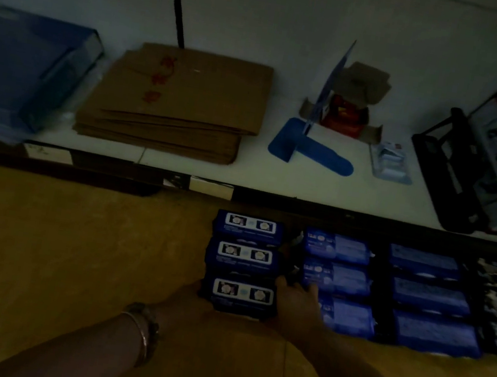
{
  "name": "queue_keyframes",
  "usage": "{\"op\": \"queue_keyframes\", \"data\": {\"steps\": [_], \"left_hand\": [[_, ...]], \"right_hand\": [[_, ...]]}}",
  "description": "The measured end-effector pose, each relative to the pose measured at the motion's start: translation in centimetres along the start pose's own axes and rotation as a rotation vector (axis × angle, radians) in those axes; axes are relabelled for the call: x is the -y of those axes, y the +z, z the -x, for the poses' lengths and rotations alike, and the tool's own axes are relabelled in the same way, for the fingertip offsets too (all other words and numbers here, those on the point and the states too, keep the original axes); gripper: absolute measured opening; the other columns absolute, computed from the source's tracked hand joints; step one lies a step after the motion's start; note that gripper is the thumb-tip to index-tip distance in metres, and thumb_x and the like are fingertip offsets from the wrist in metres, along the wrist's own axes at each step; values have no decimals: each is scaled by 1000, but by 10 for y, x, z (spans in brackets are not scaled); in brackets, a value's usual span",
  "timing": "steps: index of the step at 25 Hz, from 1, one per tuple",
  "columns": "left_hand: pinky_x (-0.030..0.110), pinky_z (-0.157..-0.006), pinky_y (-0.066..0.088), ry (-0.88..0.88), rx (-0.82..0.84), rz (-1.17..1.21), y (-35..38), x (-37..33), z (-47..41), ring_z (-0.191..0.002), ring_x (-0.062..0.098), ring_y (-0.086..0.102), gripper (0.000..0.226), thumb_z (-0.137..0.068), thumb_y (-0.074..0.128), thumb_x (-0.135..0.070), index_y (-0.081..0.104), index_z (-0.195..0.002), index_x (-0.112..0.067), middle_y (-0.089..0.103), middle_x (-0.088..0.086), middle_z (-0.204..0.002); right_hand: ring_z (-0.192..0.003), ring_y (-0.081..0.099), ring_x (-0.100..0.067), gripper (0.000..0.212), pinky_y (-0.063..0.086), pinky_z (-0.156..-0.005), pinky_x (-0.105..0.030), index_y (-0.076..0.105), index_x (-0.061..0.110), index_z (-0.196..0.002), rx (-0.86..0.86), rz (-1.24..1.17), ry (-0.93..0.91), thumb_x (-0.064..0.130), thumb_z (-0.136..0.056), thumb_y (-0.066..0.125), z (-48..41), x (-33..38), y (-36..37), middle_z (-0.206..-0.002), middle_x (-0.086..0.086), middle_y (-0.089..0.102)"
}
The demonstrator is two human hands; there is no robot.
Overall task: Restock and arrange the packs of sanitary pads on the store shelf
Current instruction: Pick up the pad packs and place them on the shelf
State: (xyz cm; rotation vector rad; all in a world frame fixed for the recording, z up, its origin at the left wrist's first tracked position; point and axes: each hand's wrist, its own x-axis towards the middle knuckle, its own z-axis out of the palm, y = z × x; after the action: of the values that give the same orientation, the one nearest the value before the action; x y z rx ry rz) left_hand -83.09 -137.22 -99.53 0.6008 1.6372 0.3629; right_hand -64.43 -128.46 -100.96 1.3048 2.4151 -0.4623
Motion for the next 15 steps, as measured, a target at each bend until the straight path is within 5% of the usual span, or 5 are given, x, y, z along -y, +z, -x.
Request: {"op": "queue_keyframes", "data": {"steps": [5, 15], "left_hand": [[22, -95, 39, 20, -98, 77, 14, 11, -7, -118, 22, 48, 48, -96, 47, -6, 33, -141, -16, 47, 8, -135], [28, -97, 39, 6, -198, 160, 22, 12, -15, -119, 26, 47, 55, -91, 52, 2, 34, -141, -14, 47, 12, -136]], "right_hand": [[-122, 43, -22, 70, 17, -104, -39, 31, 13, -137, 47, 94, -67, 49, -83, 57, -8, 0, 12, -131, -6, 50], [-121, 45, -26, 66, 20, -103, -40, 32, 11, -132, -20, 6, -9, 42, -82, 63, -18, -3, 17, -128, -8, 52]]}}
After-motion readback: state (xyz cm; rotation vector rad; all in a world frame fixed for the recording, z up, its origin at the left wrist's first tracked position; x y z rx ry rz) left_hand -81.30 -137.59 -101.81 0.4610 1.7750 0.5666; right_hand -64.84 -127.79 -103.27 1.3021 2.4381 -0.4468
